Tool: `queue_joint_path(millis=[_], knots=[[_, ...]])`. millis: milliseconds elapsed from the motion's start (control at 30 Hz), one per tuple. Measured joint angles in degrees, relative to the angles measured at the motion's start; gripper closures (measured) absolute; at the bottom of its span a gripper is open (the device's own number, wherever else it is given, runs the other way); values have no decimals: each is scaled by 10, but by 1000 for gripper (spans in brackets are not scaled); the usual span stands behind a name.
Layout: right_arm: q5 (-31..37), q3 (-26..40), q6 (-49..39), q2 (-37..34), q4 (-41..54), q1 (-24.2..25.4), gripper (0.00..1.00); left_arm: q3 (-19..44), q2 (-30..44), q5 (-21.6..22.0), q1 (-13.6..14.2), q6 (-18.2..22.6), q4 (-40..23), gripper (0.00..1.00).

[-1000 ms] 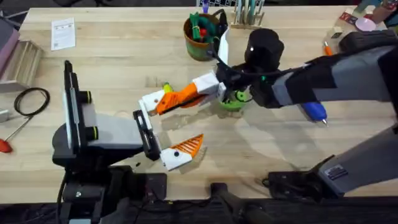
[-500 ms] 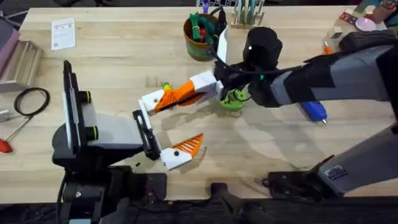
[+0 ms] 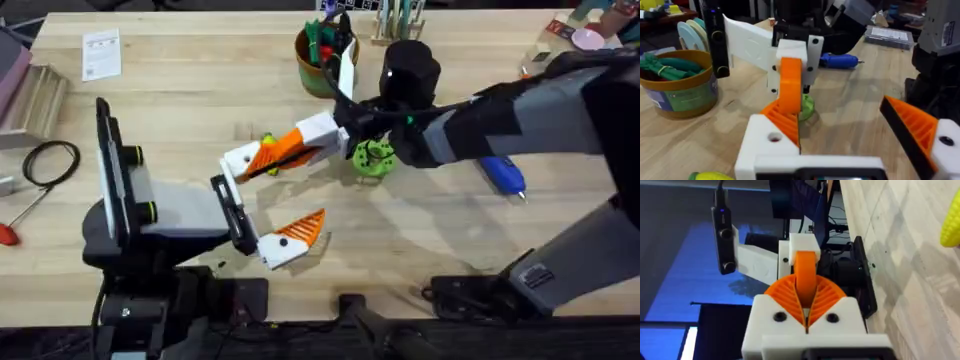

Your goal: Pick up the gripper from the table and insert it into the empty holder that is missing its gripper. Then pick up a screw, insert it into the mounting hole, and use the screwdriver to tighten it. Finally, clean up the table by picking up the vegetable and placing it into the bucket.

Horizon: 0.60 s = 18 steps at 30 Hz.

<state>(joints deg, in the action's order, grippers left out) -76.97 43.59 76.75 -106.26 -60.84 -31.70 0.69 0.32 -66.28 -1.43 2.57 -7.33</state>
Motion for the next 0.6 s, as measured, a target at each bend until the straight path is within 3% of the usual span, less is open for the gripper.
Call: queue_joint_path(millis=[600], knots=[[6,5,0,0,2,-7,993,0,0,4,0,0,1,13]])
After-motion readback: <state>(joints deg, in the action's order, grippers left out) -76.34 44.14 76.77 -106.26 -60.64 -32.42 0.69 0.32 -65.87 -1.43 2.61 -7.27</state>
